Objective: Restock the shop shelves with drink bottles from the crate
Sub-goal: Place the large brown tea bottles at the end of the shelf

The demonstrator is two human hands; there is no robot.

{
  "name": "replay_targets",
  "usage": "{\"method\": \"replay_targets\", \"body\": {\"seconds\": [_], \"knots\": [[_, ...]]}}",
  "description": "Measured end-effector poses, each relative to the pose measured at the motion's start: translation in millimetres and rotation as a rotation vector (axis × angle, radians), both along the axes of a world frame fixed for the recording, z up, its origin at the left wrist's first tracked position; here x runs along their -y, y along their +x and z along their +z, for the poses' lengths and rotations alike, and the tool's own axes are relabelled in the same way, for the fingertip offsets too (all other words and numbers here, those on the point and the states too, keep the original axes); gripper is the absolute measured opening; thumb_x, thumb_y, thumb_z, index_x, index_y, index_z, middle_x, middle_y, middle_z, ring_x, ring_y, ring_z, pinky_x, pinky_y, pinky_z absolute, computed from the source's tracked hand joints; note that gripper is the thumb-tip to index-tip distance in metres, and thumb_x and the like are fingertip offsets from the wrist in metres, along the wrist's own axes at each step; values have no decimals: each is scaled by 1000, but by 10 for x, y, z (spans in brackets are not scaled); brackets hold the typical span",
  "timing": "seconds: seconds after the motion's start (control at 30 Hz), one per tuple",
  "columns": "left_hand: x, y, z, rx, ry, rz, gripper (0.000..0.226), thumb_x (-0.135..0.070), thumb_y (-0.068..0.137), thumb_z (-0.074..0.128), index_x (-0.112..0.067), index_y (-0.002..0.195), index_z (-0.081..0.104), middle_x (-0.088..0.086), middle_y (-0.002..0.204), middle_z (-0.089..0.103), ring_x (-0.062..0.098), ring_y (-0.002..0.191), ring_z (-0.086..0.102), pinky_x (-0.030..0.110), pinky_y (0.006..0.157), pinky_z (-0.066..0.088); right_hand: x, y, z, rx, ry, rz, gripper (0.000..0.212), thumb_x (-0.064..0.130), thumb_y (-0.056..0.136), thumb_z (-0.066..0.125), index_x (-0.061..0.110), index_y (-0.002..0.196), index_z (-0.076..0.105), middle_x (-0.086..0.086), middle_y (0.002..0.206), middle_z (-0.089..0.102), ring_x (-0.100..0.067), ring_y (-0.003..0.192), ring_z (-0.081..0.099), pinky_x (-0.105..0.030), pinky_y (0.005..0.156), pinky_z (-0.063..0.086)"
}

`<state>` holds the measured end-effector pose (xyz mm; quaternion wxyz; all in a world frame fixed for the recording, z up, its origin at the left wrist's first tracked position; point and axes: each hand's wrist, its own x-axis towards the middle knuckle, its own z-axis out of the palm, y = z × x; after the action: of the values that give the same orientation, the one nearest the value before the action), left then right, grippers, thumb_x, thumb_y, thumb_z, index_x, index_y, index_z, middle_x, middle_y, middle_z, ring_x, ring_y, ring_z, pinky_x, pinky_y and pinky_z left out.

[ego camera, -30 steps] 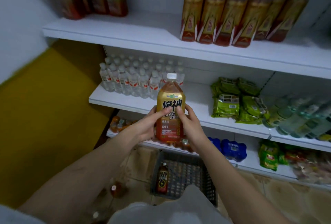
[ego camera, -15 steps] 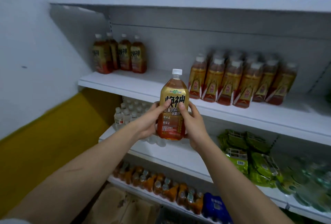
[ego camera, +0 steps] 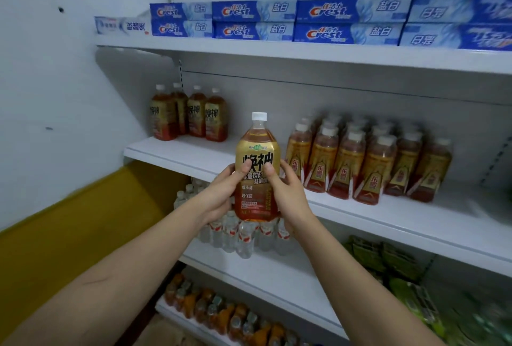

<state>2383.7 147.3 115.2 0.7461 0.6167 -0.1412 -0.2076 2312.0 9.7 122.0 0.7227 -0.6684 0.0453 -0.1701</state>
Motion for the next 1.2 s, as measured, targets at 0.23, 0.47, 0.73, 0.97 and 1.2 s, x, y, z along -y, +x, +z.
{"method": "replay_targets", "body": {"seconds": [0.23,0.47,0.73,0.97,1.2], "knots": [[41,297,-70,-23,-43,-12,63,-55,85,64,-21,137,52,8,123,71,27,117,66,53,104,48,34,272,-5,-23,-8,18,56,47,93,63,29,143,44,-2,124,65,-14,106,67,-32,86,59],[22,982,-168,-11,-76,-47,66,-51,83,64,-18,138,50,10,124,70,27,117,66,48,101,51,-28,926,-147,-39,-13,-13,61,41,88,73,35,141,42,4,124,63,-16,111,65,-44,93,57],[-43,1992,-239,12,-53,-75,64,-49,81,63,-20,137,49,9,123,71,26,115,67,48,94,55,-114,1911,-263,-29,-41,-30,53,34,91,71,38,134,40,5,118,59,-8,106,61,-33,84,57],[-17,2713,-303,84,-24,-92,67,-46,80,64,-19,139,47,5,125,70,17,115,67,34,93,55,-58,2708,-414,7,-107,-36,62,21,96,64,25,149,31,-4,132,56,-5,108,60,-16,70,55],[134,3338,-416,167,13,44,50,-43,96,54,-31,143,43,0,129,65,10,110,66,23,83,57,-78,3339,-463,1,-97,-115,59,17,96,64,34,142,30,18,117,52,1,100,57,-11,65,54]]}}
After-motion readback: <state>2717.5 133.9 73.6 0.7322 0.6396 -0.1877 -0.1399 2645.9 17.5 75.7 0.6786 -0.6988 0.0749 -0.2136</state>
